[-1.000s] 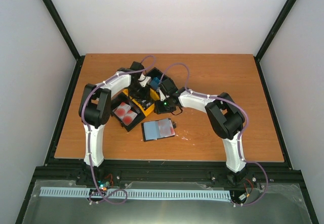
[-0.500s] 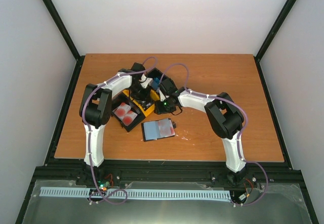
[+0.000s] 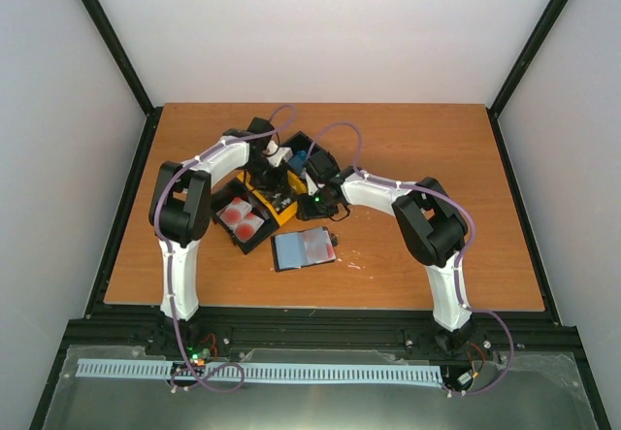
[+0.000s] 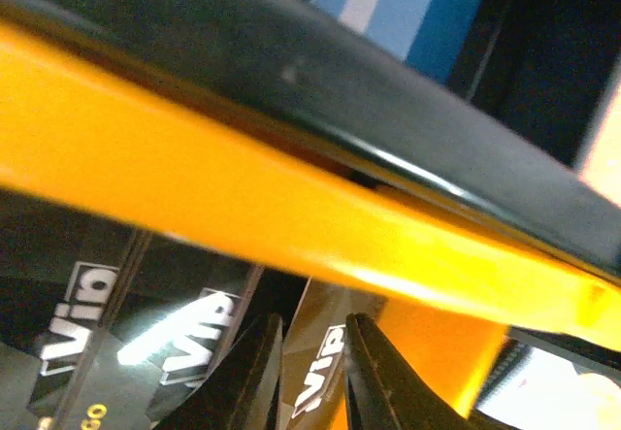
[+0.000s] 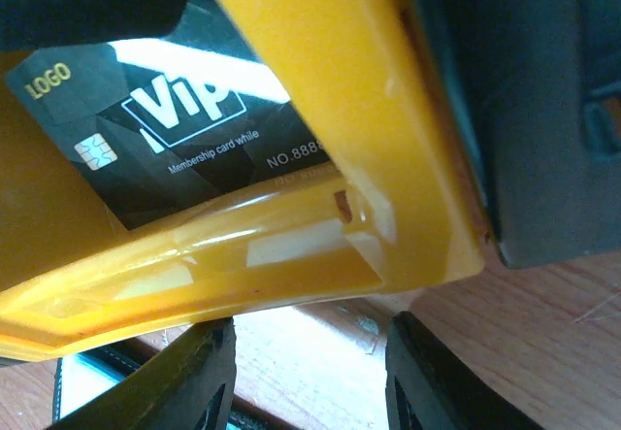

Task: Put the credit cards into the card holder
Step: Pick up the credit card from the storage box.

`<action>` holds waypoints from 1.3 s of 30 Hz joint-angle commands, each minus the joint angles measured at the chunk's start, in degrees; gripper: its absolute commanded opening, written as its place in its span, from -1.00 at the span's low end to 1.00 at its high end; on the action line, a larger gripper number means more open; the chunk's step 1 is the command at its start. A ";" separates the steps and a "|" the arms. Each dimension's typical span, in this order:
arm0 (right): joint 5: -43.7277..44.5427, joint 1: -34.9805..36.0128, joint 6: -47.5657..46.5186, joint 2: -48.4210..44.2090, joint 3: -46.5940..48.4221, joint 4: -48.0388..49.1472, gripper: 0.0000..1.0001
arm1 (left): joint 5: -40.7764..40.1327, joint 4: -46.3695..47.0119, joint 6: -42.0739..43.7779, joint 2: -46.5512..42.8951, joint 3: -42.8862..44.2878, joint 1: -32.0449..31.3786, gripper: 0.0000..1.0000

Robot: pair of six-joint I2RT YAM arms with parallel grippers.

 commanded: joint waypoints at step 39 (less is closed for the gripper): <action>0.61 -0.75 1.12 -0.69 2.20 1.80 -0.12 | -6.39 -6.54 -1.18 -6.94 2.94 -1.43 -0.99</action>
